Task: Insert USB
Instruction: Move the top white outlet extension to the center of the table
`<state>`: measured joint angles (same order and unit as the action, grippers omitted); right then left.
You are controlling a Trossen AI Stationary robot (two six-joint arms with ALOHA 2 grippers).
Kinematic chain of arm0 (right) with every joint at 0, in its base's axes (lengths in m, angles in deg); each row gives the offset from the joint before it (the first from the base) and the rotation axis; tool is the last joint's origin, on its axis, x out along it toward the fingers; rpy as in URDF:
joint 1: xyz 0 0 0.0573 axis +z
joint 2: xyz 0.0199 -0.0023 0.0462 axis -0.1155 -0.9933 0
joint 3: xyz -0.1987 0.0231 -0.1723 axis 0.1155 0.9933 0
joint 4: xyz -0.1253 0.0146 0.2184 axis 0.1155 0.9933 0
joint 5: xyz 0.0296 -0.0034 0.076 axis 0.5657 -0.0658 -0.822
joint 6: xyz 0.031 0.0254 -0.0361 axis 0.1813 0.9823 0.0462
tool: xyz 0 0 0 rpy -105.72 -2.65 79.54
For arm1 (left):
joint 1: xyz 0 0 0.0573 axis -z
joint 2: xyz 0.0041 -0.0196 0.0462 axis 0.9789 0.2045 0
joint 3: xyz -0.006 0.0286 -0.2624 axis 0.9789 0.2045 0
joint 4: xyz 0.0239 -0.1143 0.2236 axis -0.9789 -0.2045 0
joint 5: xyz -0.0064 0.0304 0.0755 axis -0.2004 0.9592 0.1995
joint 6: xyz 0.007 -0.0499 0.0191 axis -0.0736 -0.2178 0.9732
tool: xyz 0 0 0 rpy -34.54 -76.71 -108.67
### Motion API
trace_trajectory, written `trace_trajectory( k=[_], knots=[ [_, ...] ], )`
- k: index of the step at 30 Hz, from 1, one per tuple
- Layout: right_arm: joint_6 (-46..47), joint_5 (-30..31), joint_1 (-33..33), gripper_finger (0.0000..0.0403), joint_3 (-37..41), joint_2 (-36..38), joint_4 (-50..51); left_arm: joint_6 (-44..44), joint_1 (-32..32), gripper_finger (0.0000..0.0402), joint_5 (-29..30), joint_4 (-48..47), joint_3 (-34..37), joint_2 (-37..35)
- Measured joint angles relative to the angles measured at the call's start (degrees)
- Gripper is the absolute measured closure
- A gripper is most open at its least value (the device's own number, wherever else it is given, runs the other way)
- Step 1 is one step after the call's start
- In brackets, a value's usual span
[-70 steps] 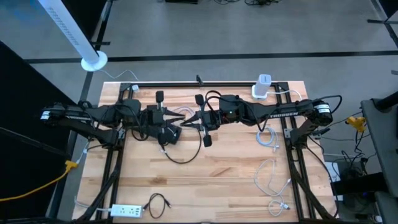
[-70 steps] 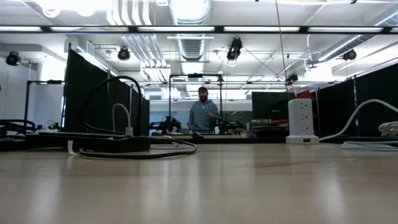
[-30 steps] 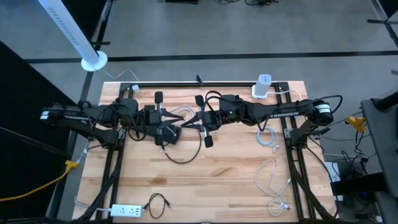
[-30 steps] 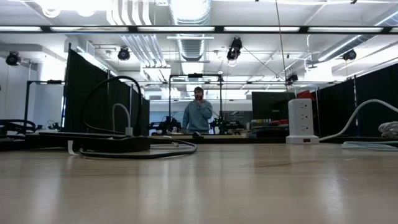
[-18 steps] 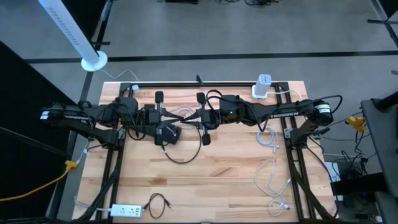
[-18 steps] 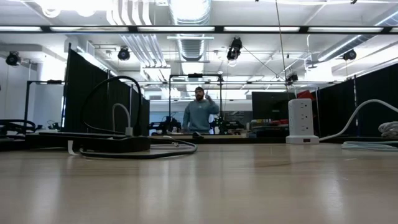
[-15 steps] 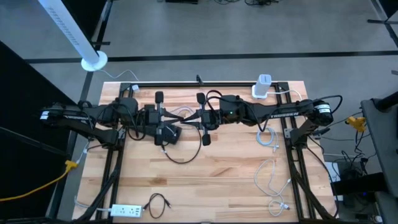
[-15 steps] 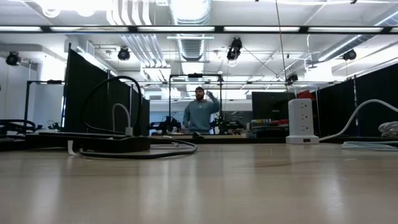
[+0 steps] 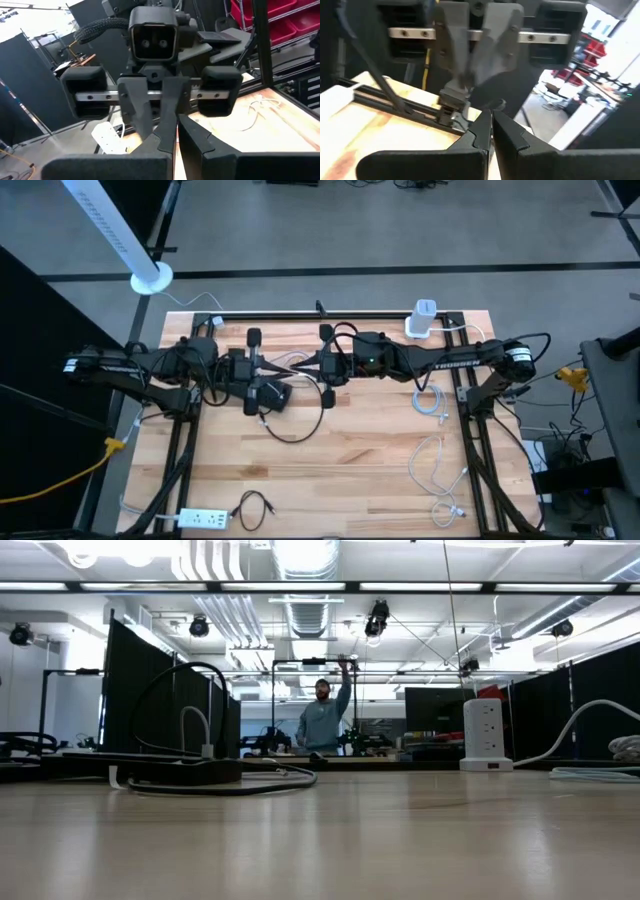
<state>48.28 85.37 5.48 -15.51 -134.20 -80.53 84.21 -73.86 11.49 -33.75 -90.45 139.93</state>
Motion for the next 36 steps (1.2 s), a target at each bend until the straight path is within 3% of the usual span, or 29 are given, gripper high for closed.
trace_trajectory(
  k=[5,10,36],
  knots=[
    [0.3,-1.1,0.1,0.0403,-0.1,0.0,-2.5,0.0,0.0,0.0402,0.0,-0.1,0.0,0.0],
    [3.3,-9.1,0.1,0.0403,-0.1,0.1,-2.4,0.6,0.0,0.0402,-0.3,-0.1,0.0,0.0],
    [7.3,-14.4,-0.1,0.0403,-0.1,-0.1,-0.7,3.5,-0.1,0.0402,4.2,0.8,0.0,-0.4]
  ],
)
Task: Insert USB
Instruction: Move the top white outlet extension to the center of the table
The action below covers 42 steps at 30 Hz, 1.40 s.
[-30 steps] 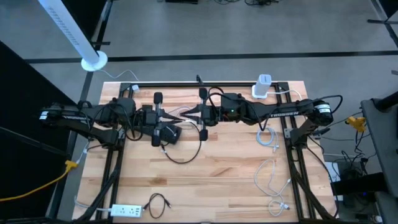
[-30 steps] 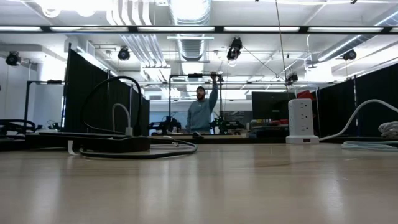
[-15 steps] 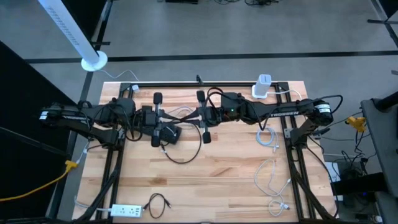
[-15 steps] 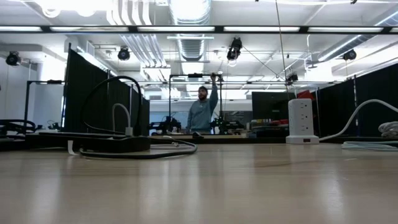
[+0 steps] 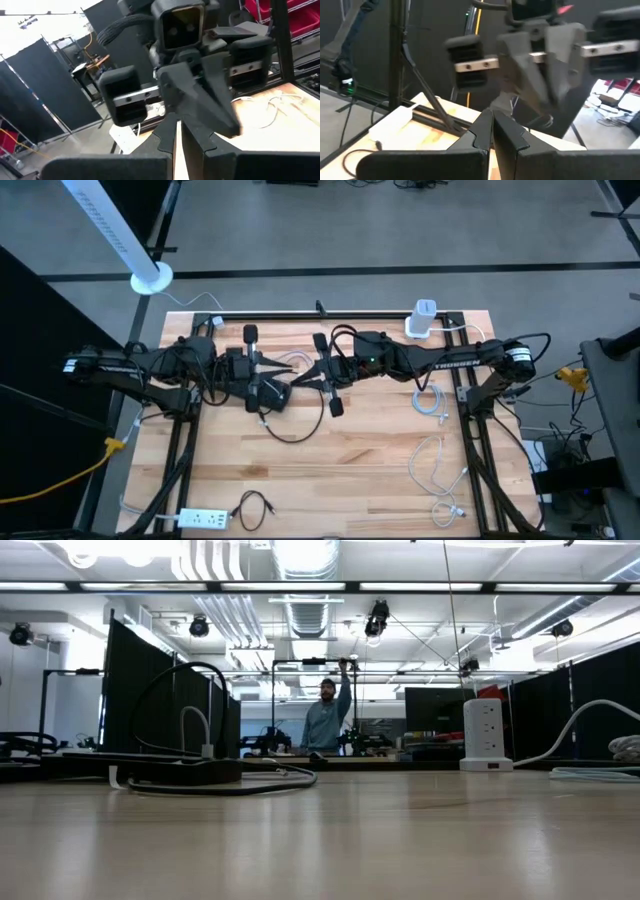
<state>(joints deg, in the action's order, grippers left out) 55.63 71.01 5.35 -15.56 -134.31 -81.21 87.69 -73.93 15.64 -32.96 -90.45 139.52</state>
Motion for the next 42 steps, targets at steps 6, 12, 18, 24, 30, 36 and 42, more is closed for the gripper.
trace_trajectory(
  k=[6,12,18,24,30,36,42],
  knots=[
    [-1.7,3.5,0.0,0.0403,0.0,-0.1,-2.1,-1.0,0.0,0.0402,-2.0,0.6,0.0,0.4],
    [-2.6,5.3,-0.1,0.0403,0.1,-0.1,-4.1,-2.3,-0.1,0.0402,-2.1,0.7,0.0,0.7],
    [-2.5,5.3,-0.1,0.0403,0.1,-0.1,-4.0,-2.3,0.0,0.0402,-2.2,0.5,0.0,0.5],
    [-1.0,5.3,-0.1,0.0403,0.1,-0.1,-3.9,-1.3,0.0,0.0402,-2.0,0.2,0.0,0.1],
    [1.2,5.5,0.3,0.0403,0.1,0.3,-0.3,-4.9,0.0,0.0402,-1.6,-1.9,0.0,-2.4],
    [5.3,8.0,0.8,0.0403,0.1,0.7,5.5,-16.7,0.0,0.0402,4.4,-8.4,0.0,-6.3],
    [7.2,12.5,2.6,0.0403,0.1,2.1,12.5,-31.6,0.0,0.0402,5.3,-15.6,0.0,-9.3]
  ],
)
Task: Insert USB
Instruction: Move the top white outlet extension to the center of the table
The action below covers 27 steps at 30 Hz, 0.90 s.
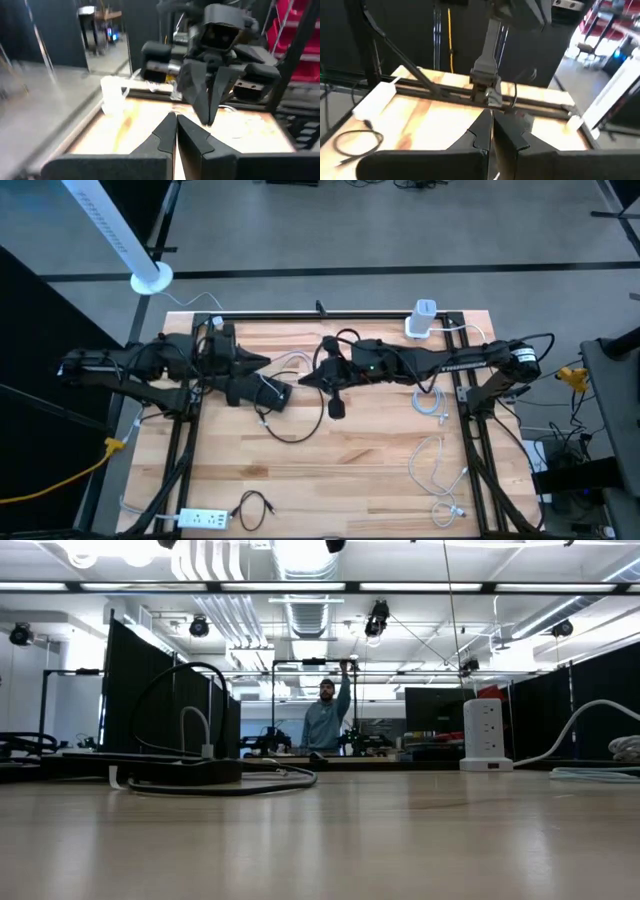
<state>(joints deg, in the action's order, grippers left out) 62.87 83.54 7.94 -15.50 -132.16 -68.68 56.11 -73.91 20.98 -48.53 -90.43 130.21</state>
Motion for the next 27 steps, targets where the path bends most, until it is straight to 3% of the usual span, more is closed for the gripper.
trace_trajectory(
  k=[5,15,22,27],
  knots=[
    [6.7,0.7,1.3,0.0403,0.0,0.3,3.5,-4.2,0.0,0.0402,-0.8,-4.9,0.0,-1.7],
    [17.5,5.8,7.5,0.0403,0.0,0.5,11.9,-5.6,0.0,0.0402,-11.3,-14.7,0.0,0.4],
    [28.8,5.9,10.1,0.0403,0.0,1.8,27.4,-8.2,0.0,0.0402,-11.5,-18.6,0.0,1.7],
    [30.6,5.9,10.2,0.0396,0.0,4.5,42.2,-10.6,0.0,0.0402,-11.7,-18.8,0.0,1.6]
  ],
)
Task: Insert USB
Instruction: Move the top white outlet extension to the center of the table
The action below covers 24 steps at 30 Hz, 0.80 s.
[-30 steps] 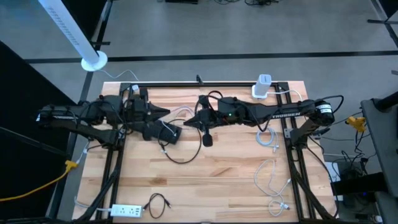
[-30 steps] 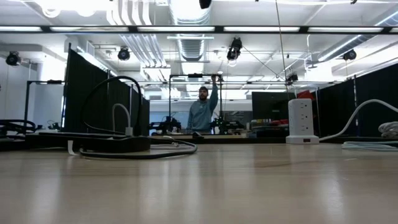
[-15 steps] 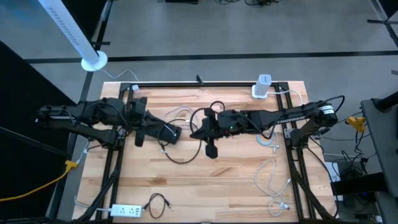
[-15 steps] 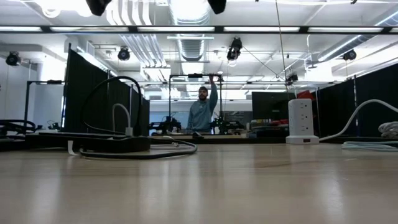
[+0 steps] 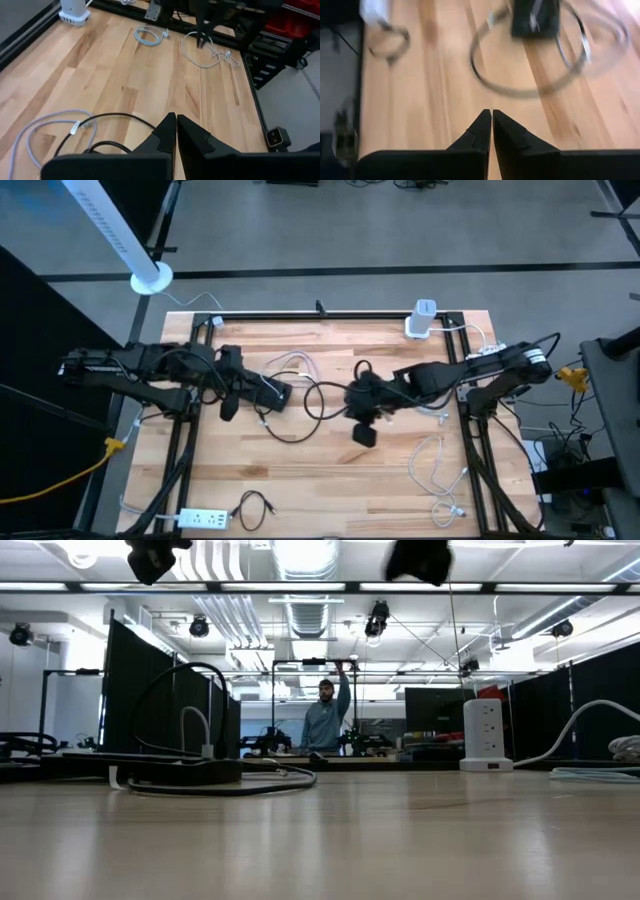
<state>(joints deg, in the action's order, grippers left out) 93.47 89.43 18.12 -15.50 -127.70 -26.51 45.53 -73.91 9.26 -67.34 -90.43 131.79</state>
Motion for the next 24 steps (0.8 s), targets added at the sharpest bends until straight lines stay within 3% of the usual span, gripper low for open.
trace_trajectory(
  k=[3,9,13,17,24],
  knots=[
    [0.2,-1.0,0.0,0.0368,0.0,1.6,9.1,-1.0,0.0,0.0402,-0.3,-0.2,0.0,0.4],
    [0.6,-0.6,0.0,0.0274,0.1,2.4,24.9,-5.4,0.0,0.0402,-0.3,-0.1,0.0,2.0],
    [5.3,5.1,-0.5,0.0226,2.2,2.5,34.8,-8.7,0.0,0.0402,-0.3,2.1,0.0,3.4],
    [7.8,6.8,-3.8,0.0206,6.5,3.4,39.0,-11.0,0.0,0.0402,-0.3,4.6,0.0,4.7],
    [8.2,-0.8,-12.4,0.021,16.5,7.0,38.0,-16.1,0.0,0.0402,-0.2,5.4,0.0,5.6]
  ],
)
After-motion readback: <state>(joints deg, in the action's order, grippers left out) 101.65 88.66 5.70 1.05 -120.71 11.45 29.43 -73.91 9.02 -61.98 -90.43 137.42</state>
